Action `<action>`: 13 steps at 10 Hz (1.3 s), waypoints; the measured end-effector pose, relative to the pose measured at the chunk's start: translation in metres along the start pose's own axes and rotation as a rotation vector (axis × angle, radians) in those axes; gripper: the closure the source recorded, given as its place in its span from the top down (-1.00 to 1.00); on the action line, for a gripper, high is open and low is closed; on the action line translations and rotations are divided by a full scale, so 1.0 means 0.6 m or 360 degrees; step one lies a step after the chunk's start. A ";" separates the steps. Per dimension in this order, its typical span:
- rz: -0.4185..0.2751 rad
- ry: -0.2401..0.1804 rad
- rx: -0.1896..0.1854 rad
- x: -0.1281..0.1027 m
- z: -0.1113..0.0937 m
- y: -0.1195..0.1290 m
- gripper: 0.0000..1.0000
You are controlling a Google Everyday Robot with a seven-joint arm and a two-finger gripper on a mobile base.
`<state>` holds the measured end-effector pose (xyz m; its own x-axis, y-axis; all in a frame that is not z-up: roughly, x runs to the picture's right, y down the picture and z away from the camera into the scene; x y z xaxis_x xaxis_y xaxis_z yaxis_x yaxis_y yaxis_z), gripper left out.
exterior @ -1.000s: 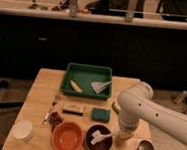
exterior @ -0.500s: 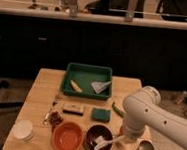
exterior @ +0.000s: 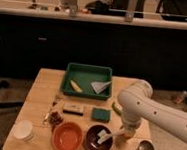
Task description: Wipe purple bowl with brush
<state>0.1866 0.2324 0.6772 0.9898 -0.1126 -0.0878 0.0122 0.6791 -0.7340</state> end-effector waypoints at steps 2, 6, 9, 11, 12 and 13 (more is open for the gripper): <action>-0.0054 0.0004 -0.0006 -0.033 -0.002 0.001 -1.00; -0.0135 -0.0051 -0.0019 -0.034 -0.011 0.053 -1.00; -0.0078 -0.0047 -0.0021 0.016 -0.008 0.061 -1.00; -0.0022 -0.0029 -0.0010 0.027 -0.005 0.036 -1.00; -0.0008 -0.0019 -0.0004 0.026 -0.003 0.022 -1.00; -0.0003 -0.0008 0.0000 0.015 -0.003 0.005 -1.00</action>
<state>0.1955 0.2322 0.6729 0.9905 -0.1102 -0.0829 0.0141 0.6788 -0.7342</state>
